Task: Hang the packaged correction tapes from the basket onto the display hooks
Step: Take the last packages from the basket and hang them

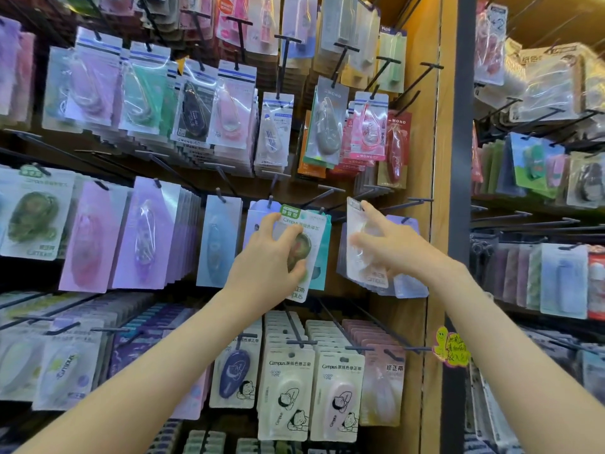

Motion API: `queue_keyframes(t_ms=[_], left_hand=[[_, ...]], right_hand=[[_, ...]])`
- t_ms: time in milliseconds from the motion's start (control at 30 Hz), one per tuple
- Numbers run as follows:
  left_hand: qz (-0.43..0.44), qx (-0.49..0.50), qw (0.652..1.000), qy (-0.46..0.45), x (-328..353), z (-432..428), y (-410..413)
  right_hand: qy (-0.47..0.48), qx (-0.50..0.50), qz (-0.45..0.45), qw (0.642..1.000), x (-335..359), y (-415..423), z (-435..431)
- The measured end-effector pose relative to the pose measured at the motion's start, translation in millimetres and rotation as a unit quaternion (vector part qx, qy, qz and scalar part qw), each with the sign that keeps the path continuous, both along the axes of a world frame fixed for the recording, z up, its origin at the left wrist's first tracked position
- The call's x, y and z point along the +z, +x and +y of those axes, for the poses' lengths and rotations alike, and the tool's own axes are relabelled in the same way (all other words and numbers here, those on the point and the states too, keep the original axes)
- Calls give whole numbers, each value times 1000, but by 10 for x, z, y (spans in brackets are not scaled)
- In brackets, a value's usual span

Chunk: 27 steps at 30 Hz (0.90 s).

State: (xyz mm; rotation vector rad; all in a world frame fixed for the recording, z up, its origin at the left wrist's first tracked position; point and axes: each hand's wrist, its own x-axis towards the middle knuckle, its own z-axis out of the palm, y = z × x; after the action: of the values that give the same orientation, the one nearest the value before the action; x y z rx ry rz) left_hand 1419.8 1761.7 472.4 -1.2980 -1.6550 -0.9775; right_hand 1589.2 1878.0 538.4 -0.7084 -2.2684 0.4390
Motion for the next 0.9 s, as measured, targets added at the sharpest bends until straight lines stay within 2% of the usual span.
queue_keyframes(t_ms=[67, 200, 567, 900], left_hand=[[-6, 1, 1000, 5, -5, 22, -16], [-10, -4, 1000, 23, -24, 29, -91], [-22, -4, 1000, 20, -89, -87, -303], [-6, 7, 999, 33, -155, -215, -349]], right_hand=[[52, -26, -16, 998, -68, -89, -20], [97, -64, -29, 993, -159, -254, -33], [140, -141, -118, 973, 0, -468, 117], [237, -231, -116, 936, -109, -679, 217]])
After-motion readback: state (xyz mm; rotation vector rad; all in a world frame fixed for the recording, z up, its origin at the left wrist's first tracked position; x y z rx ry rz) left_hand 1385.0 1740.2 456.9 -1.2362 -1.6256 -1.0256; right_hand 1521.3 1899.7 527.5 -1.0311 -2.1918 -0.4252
